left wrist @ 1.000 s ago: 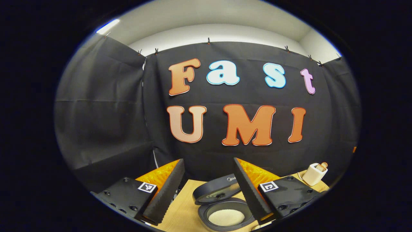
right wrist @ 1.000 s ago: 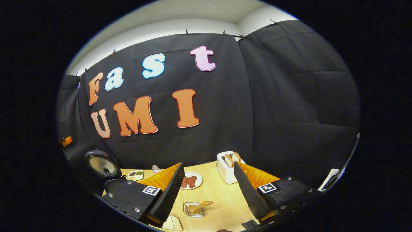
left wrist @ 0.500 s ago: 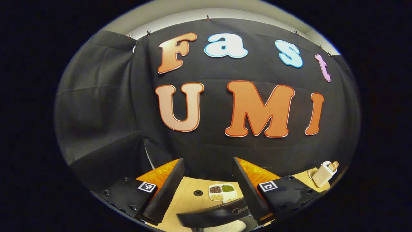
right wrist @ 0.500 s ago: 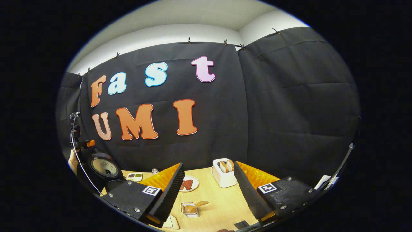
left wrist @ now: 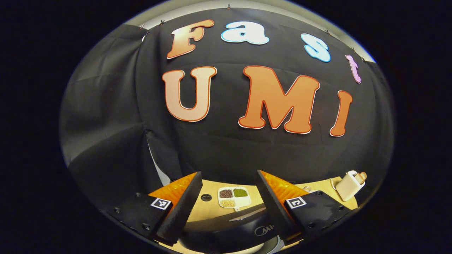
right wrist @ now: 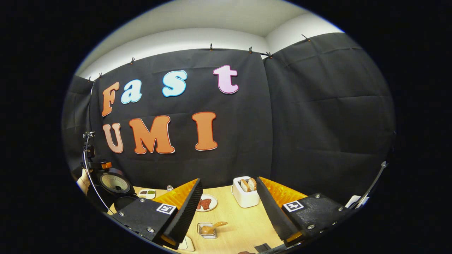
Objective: Close the left gripper, press the button to open the rice cooker; take a wooden spoon from the chopstick holder with the right hand, scoop a spoonful of rice and pour it into the rice cooker, then put the wooden spoon back into the chopstick holder.
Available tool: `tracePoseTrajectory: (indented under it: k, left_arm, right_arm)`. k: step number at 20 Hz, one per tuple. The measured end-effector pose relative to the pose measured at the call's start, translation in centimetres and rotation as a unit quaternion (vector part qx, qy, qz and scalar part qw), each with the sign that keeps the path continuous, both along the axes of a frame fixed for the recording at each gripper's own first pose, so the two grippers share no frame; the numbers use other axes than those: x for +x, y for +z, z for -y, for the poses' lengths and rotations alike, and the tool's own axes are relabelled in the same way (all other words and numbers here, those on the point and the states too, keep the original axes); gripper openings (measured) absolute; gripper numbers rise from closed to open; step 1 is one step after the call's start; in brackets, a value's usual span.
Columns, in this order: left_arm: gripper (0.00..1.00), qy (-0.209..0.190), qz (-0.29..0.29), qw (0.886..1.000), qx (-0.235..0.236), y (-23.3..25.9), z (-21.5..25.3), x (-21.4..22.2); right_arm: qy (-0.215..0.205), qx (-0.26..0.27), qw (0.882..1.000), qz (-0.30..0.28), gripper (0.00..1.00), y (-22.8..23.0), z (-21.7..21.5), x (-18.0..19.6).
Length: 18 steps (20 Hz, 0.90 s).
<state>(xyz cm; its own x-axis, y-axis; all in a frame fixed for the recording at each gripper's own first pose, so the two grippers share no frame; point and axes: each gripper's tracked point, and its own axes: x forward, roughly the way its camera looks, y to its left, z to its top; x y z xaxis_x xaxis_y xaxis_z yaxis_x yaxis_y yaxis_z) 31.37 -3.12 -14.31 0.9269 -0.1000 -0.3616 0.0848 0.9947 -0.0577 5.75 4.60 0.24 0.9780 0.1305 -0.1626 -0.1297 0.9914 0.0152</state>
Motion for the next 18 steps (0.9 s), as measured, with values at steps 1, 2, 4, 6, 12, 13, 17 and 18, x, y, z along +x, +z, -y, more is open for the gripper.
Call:
tracePoseTrajectory:
  k: [1,2,4,6,12,13,17,18]
  left_arm:
    - [1.0,-0.006,-0.003,1.0,-0.006,-0.3,0.3,-0.7]
    - [1.0,-0.016,-0.008,1.0,-0.01,-0.8,0.8,-1.4]
    - [0.97,-0.031,-0.016,0.999,-0.011,-1.8,1.7,-3.4]
    - [1.0,-0.043,-0.03,0.999,-0.007,-3.6,2.7,-5.5]
    - [0.97,-0.068,-0.055,0.996,0.012,-10.6,5.0,-11.0]
    - [1.0,-0.065,-0.065,0.996,-0.002,-12.0,5.3,-11.8]
    - [0.97,-0.058,-0.036,0.998,-0.003,-13.3,5.4,-12.8]
    - [0.97,-0.059,-0.022,0.998,0.0,-13.5,5.6,-12.6]
  right_arm:
    - [0.004,0.001,1.0,0.001,0.95,0.1,-0.4,0.1]
    - [0.007,0.005,1.0,0.001,0.95,0.3,-0.8,0.1]
    - [0.019,0.014,1.0,0.0,0.95,0.3,-1.7,-0.1]
    - [0.029,0.019,0.999,0.001,0.95,0.4,-2.4,-0.1]
    - [0.056,0.019,0.998,-0.007,1.0,-0.6,-4.7,-0.4]
    - [0.06,0.016,0.998,-0.01,1.0,-0.8,-4.9,-0.5]
    - [0.066,0.02,0.997,-0.021,0.95,-1.3,-5.4,-0.8]
    - [0.064,0.023,0.997,-0.026,0.94,-1.5,-5.3,-0.7]
